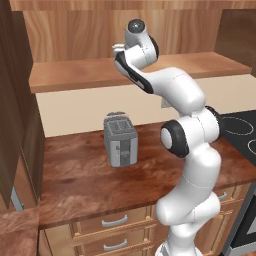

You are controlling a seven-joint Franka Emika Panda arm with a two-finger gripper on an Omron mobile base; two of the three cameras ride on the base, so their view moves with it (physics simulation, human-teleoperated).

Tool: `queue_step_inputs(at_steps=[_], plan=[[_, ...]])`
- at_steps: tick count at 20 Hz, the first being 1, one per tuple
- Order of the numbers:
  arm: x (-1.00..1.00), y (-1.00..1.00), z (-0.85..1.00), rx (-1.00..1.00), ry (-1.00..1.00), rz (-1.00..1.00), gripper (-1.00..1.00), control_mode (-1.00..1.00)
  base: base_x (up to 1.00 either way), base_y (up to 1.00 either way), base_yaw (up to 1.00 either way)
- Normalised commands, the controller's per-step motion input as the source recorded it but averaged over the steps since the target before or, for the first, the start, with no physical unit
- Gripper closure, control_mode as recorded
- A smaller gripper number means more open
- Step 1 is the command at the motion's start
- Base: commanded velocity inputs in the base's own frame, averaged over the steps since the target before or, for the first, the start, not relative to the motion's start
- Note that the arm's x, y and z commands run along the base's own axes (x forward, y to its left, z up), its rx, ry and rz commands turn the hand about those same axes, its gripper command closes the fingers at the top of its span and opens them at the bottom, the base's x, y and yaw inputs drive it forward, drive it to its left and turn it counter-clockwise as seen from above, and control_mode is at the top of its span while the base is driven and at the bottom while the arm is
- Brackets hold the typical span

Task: Pick the squashs from the cabinet and place them in one bowl. Pick the peach from the sink and place it in the other bowl.

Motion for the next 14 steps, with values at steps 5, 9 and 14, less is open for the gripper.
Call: queue_step_inputs(at_steps=[5, 9, 14], plan=[[0.27, 0.00, 0.10, 0.04, 0.00, 0.00, -1.00, -1.00, 0.00, 0.00, 0.00], [0.33, 0.00, 0.17, 0.04, 0.01, 0.00, -1.00, -1.00, 0.00, 0.00, 0.00], [0.27, 0.00, 0.08, 0.02, 0.02, 0.00, -1.00, -1.00, 0.00, 0.00, 0.00]])
